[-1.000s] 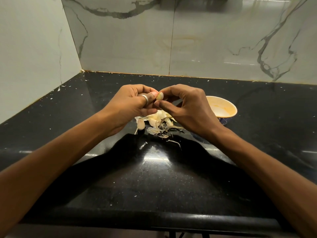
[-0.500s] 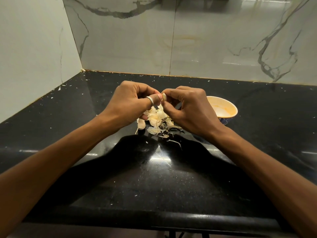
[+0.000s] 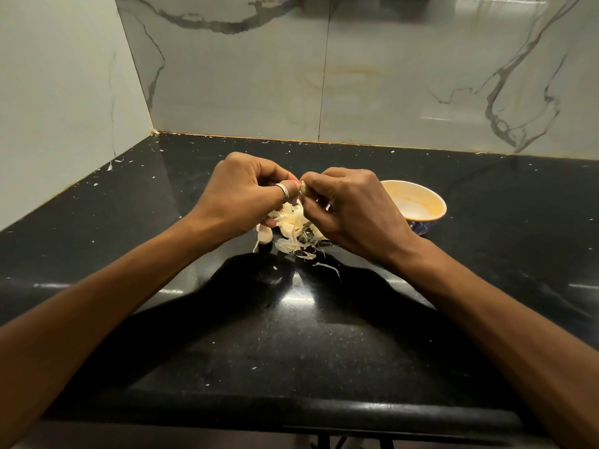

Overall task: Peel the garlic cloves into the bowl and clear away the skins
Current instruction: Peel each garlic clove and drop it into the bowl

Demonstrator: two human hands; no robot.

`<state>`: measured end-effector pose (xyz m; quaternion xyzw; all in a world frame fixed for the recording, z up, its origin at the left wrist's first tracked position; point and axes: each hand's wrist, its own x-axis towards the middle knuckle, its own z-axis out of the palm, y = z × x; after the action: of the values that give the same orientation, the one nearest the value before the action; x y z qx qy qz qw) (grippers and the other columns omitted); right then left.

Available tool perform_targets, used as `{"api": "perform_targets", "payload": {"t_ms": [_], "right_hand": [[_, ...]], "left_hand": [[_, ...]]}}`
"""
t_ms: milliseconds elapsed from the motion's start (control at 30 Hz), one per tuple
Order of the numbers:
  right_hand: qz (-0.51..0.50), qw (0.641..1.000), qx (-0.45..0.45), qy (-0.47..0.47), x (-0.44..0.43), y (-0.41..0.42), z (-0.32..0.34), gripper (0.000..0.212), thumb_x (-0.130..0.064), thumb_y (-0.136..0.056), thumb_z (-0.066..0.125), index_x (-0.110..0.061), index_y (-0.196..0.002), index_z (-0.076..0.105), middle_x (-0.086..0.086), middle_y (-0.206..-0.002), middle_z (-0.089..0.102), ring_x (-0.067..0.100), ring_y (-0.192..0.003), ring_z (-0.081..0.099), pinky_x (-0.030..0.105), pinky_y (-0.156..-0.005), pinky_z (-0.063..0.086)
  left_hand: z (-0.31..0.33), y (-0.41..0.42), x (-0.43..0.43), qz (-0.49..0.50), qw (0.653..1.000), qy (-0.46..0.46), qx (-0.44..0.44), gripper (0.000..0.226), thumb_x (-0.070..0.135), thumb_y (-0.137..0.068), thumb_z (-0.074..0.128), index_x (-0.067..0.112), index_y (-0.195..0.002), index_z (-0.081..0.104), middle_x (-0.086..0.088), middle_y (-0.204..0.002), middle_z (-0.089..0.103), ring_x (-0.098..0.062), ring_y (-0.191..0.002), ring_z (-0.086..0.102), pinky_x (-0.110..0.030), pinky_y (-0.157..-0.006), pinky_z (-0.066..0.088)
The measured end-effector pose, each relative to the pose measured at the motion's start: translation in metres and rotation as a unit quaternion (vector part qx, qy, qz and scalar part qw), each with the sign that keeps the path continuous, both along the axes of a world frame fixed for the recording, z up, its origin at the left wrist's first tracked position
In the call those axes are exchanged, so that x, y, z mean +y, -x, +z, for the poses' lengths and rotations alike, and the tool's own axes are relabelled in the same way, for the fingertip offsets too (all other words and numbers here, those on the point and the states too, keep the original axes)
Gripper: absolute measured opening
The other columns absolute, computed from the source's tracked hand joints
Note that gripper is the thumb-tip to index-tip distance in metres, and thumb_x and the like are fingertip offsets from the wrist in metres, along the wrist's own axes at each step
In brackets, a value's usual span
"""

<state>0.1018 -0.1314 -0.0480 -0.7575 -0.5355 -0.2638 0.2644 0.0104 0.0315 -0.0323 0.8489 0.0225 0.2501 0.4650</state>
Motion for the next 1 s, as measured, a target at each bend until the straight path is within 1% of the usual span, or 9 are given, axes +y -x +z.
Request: {"api": "perform_targets", "payload": {"t_ms": [167,333,500,600,700,800,1000], "right_hand": [[-0.005,1.0,-0.015,0.02,-0.0006,-0.0004,-0.0001,0.017,-0.024,-0.096,0.055,-0.012,-0.09,0.066,0.004,-0.073,0.059,0.024,-0.06,0.053,0.039,-0.058,0.048],[-0.004,1.0,-0.013,0.021,0.0006,0.0008,-0.0005,0.017,-0.023,-0.096,0.055,-0.011,-0.09,0.065,0.004,-0.073,0.058,0.025,-0.06,0.052,0.039,-0.058,0.048],[0.007,1.0,0.005,0.012,0.0016,0.0026,-0.0008,0.019,-0.024,-0.095,0.055,-0.01,-0.089,0.067,0.003,-0.074,0.062,0.022,-0.062,0.056,0.04,-0.061,0.049],[0.015,0.999,0.039,-0.014,0.0023,0.0022,-0.0001,0.018,-0.025,-0.092,0.062,-0.01,-0.094,0.072,0.001,-0.079,0.069,0.016,-0.069,0.062,0.039,-0.067,0.052],[0.03,0.994,0.096,-0.05,0.0028,0.0016,-0.0007,0.018,-0.023,-0.09,0.072,-0.01,-0.103,0.072,-0.003,-0.083,0.072,0.01,-0.072,0.066,0.035,-0.07,0.056],[0.043,0.987,0.136,-0.07,0.0027,0.0007,-0.0011,0.014,-0.018,-0.09,0.074,-0.01,-0.101,0.071,-0.004,-0.08,0.072,0.007,-0.069,0.065,0.028,-0.068,0.056],[0.054,0.977,0.188,-0.087,0.0008,0.0008,0.0003,0.009,-0.014,-0.091,0.075,-0.007,-0.095,0.07,-0.001,-0.077,0.072,0.013,-0.07,0.069,0.033,-0.069,0.057]], "left_hand": [[-0.0003,-0.0006,-0.0003,0.004,1.0,-0.01,-0.002,0.006,0.017,-0.089,0.075,0.015,-0.084,0.078,-0.006,-0.073,0.074,-0.016,-0.06,0.065,-0.022,-0.048,0.053],[-0.0015,-0.0009,0.0004,0.011,1.0,-0.025,-0.004,0.006,0.015,-0.089,0.074,0.016,-0.084,0.076,-0.006,-0.072,0.072,-0.015,-0.058,0.067,-0.022,-0.048,0.054],[-0.0023,-0.001,0.0011,0.017,0.999,-0.034,-0.005,0.007,0.015,-0.09,0.073,0.014,-0.082,0.075,-0.012,-0.072,0.07,-0.016,-0.058,0.066,-0.023,-0.049,0.055],[-0.0007,-0.0009,0.0013,0.014,1.0,-0.02,-0.001,0.007,0.016,-0.089,0.073,0.013,-0.083,0.075,-0.014,-0.074,0.069,-0.017,-0.059,0.065,-0.024,-0.05,0.055],[-0.0004,-0.0007,0.0016,0.01,1.0,0.003,0.009,0.007,0.014,-0.09,0.072,0.011,-0.084,0.074,-0.013,-0.075,0.069,-0.012,-0.059,0.063,-0.022,-0.05,0.054],[0.0005,-0.0008,0.0032,0.006,1.0,0.014,0.018,0.008,0.01,-0.092,0.069,0.009,-0.086,0.074,-0.007,-0.074,0.068,-0.007,-0.059,0.062,-0.022,-0.049,0.054],[0.0039,0.0004,0.008,0.012,1.0,0.005,0.02,0.011,0.008,-0.092,0.067,0.01,-0.085,0.075,-0.005,-0.074,0.069,-0.006,-0.06,0.061,-0.021,-0.047,0.052]]}}
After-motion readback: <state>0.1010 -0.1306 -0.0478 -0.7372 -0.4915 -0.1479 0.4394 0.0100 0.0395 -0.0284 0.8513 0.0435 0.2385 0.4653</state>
